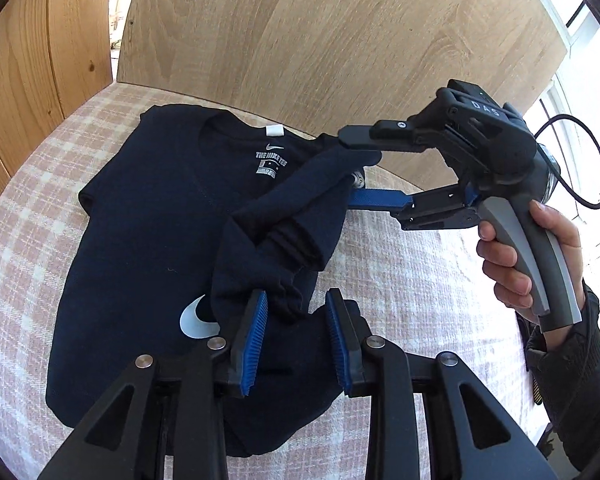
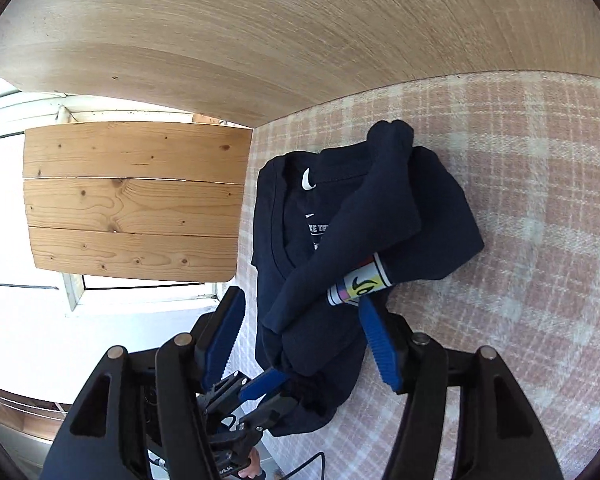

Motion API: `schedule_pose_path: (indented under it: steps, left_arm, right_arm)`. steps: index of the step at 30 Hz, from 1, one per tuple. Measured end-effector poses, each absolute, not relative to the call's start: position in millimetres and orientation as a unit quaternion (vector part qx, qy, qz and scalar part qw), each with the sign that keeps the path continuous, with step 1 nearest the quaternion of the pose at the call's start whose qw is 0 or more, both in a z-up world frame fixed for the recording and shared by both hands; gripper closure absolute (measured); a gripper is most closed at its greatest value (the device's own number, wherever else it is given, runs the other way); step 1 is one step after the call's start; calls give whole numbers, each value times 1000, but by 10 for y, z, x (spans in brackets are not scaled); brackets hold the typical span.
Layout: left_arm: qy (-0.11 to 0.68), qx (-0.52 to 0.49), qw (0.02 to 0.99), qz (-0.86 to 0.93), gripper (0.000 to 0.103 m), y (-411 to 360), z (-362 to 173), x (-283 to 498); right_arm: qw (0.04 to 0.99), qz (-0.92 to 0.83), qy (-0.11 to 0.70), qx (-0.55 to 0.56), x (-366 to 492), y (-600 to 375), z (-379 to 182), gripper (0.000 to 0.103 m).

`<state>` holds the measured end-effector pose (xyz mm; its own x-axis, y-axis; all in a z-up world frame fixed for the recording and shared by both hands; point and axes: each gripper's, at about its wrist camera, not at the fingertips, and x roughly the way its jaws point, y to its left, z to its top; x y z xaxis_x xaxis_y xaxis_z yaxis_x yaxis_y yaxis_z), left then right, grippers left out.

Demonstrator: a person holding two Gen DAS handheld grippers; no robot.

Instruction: Fold clothes

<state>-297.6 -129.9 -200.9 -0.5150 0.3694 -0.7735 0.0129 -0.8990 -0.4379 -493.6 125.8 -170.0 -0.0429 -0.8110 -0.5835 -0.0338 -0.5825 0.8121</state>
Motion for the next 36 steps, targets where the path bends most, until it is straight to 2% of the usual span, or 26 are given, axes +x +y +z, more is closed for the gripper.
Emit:
schedule_pose_path:
  steps: [5, 6, 7, 9, 13, 16, 17, 18, 19, 20, 23, 27, 29, 31, 33, 36]
  left_arm:
    - [-185, -486, 125, 845, 73, -1194, -2018, -2941]
    - [-186, -486, 127, 844, 73, -1192, -2019, -2938]
    - [-188, -486, 128, 844, 73, -1197, -2018, -2931]
    - [-197, -487, 133, 840, 73, -1214, -2031, -2931]
    - [-220, -497, 167, 822, 72, -1152, -2023, -2914]
    - [-257, -501, 268, 782, 67, -908, -1909, -2774]
    - [-242, -499, 287, 782, 64, -820, -1841, -2695]
    - [-216, -497, 294, 788, 65, -740, -1774, -2616]
    - [-190, -495, 300, 793, 65, -660, -1707, -2538]
    - [-177, -496, 302, 795, 65, -629, -1687, -2502]
    - [-174, -504, 293, 794, 65, -648, -1742, -2533]
    - [-163, -508, 264, 804, 64, -647, -1881, -2656]
    - [-158, -510, 275, 799, 64, -561, -1928, -2700]
    - [-158, -514, 287, 793, 63, -451, -1982, -2741]
    - [-143, -522, 294, 788, 57, -313, -2050, -2731]
    - [-108, -547, 299, 774, 57, -118, -2213, -2699]
  right_arm:
    - [245, -675, -249, 650, -4967, 1251, -1643, 44]
    - [248, -682, -229, 649, -4952, 1250, -1615, 48]
    - [252, -688, -207, 648, -4934, 1246, -1585, 56]
    - [263, -693, -180, 647, -4905, 1221, -1506, 64]
    - [275, -690, -142, 654, -4870, 1263, -1312, 70]
    - [228, -726, -66, 645, -4896, 1472, -1130, 69]
    - [193, -743, -26, 640, -4873, 1590, -1083, 66]
    - [158, -757, -3, 635, -4842, 1737, -1047, 58]
    - [145, -763, -9, 630, -4806, 1912, -1016, 46]
    - [152, -764, -33, 626, -4781, 2033, -1008, 43]
    - [184, -762, -107, 611, -4718, 2270, -1017, 43]
    - [228, -746, -127, 613, -4687, 2039, -1243, 43]
    - [248, -721, -162, 626, -4692, 1943, -1416, 43]
    - [257, -700, -204, 635, -4717, 1872, -1577, 43]
    - [256, -689, -218, 642, -4749, 1793, -1704, 43]
    - [295, -643, -298, 641, -4754, 1727, -1805, 43]
